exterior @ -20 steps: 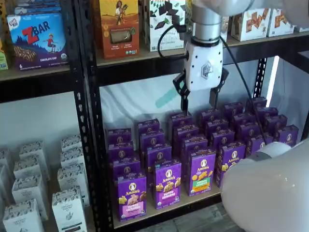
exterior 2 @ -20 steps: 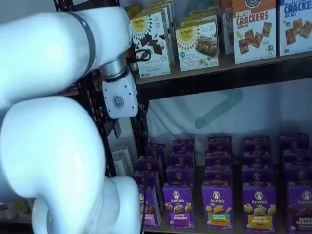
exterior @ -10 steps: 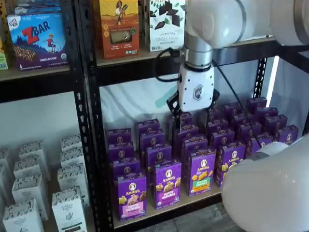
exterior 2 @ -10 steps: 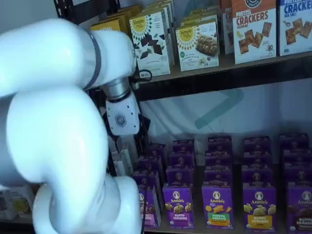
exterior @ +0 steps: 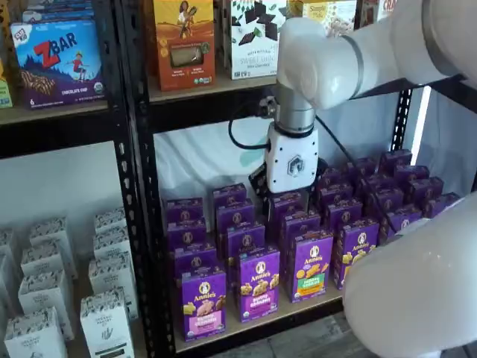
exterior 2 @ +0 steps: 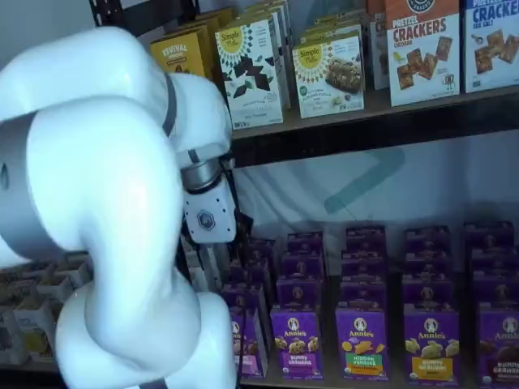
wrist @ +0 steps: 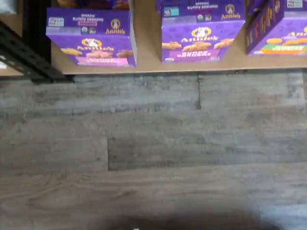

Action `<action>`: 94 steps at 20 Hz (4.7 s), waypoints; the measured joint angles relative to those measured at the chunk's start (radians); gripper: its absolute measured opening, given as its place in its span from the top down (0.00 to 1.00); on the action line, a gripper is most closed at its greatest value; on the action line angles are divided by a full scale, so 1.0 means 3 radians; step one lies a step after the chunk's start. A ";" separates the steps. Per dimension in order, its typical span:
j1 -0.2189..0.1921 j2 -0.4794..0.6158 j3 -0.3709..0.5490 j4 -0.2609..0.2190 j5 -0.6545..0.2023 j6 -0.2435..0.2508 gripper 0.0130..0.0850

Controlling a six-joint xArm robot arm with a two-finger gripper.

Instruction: Pick up the purple box with a pink patch in the middle, on the bottom shelf, the first box from the left

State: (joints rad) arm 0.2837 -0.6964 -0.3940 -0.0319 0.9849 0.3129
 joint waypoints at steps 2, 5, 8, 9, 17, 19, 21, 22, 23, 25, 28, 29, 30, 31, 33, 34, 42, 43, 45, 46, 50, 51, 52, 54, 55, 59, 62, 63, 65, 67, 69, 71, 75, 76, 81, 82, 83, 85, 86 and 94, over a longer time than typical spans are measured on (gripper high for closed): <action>-0.0013 0.0106 0.0029 0.0014 -0.0146 -0.0016 0.00; -0.0019 0.0245 0.0075 -0.0017 -0.0367 -0.0001 0.00; -0.0032 0.0442 0.0062 -0.0006 -0.0499 -0.0016 0.00; -0.0033 0.0518 0.0047 -0.0004 -0.0528 -0.0018 0.00; -0.0014 0.1015 -0.0033 0.0054 -0.0850 -0.0037 0.00; 0.0008 0.1136 -0.0067 0.0004 -0.0909 0.0025 0.00; 0.0028 0.1247 -0.0101 -0.0028 -0.0959 0.0068 0.00; 0.0039 0.1321 -0.0118 -0.0031 -0.1013 0.0081 0.00; 0.0048 0.1394 -0.0135 -0.0019 -0.1070 0.0083 0.00; 0.0069 0.1507 -0.0179 -0.0028 -0.1108 0.0111 0.00; 0.0090 0.1602 -0.0211 -0.0059 -0.1183 0.0158 0.00; 0.0097 0.1630 -0.0220 -0.0061 -0.1217 0.0167 0.00; 0.0102 0.1653 -0.0230 -0.0058 -0.1244 0.0170 0.00; 0.0109 0.1680 -0.0244 -0.0048 -0.1268 0.0169 0.00; 0.0120 0.1736 -0.0278 -0.0036 -0.1297 0.0171 0.00; 0.0127 0.1774 -0.0302 -0.0037 -0.1310 0.0179 0.00; 0.0134 0.2201 -0.0462 0.0043 -0.1574 0.0118 0.00; 0.0125 0.2270 -0.0476 0.0091 -0.1642 0.0067 0.00; 0.0104 0.2396 -0.0512 0.0172 -0.1747 -0.0027 0.00; 0.0092 0.2461 -0.0537 0.0180 -0.1785 -0.0047 0.00; 0.0058 0.2730 -0.0674 0.0160 -0.1874 -0.0065 0.00; 0.0056 0.2793 -0.0711 0.0162 -0.1894 -0.0070 0.00; 0.0056 0.2853 -0.0745 0.0169 -0.1919 -0.0077 0.00; 0.0060 0.2972 -0.0826 0.0177 -0.1957 -0.0081 0.00; 0.0063 0.3017 -0.0855 0.0184 -0.1978 -0.0086 0.00; 0.0070 0.3189 -0.0982 0.0189 -0.2043 -0.0085 0.00; 0.0083 0.3303 -0.1063 0.0239 -0.2107 -0.0122 0.00; 0.0088 0.3340 -0.1092 0.0244 -0.2122 -0.0122 0.00; 0.0094 0.3409 -0.1148 0.0240 -0.2138 -0.0113 0.00; 0.0103 0.3477 -0.1206 0.0286 -0.2148 -0.0148 0.00; 0.0111 0.3545 -0.1271 0.0341 -0.2130 -0.0190 0.00; 0.0118 0.3609 -0.1333 0.0370 -0.2115 -0.0210 0.00; 0.0130 0.3750 -0.1471 0.0414 -0.2100 -0.0239 0.00; 0.0131 0.3787 -0.1506 0.0425 -0.2112 -0.0247 0.00; 0.0133 0.3989 -0.1737 0.0361 -0.2075 -0.0186 0.00; 0.0132 0.4022 -0.1778 0.0352 -0.2066 -0.0177 0.00; 0.0132 0.4051 -0.1815 0.0339 -0.2059 -0.0165 0.00; 0.0129 0.4108 -0.1889 0.0310 -0.2059 -0.0140 0.00; 0.0128 0.4138 -0.1932 0.0299 -0.2048 -0.0131 0.00; 0.0161 0.4315 -0.2148 0.0234 -0.2018 -0.0037 0.00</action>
State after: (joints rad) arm 0.3321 0.5980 -1.0386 0.0382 0.3795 0.3017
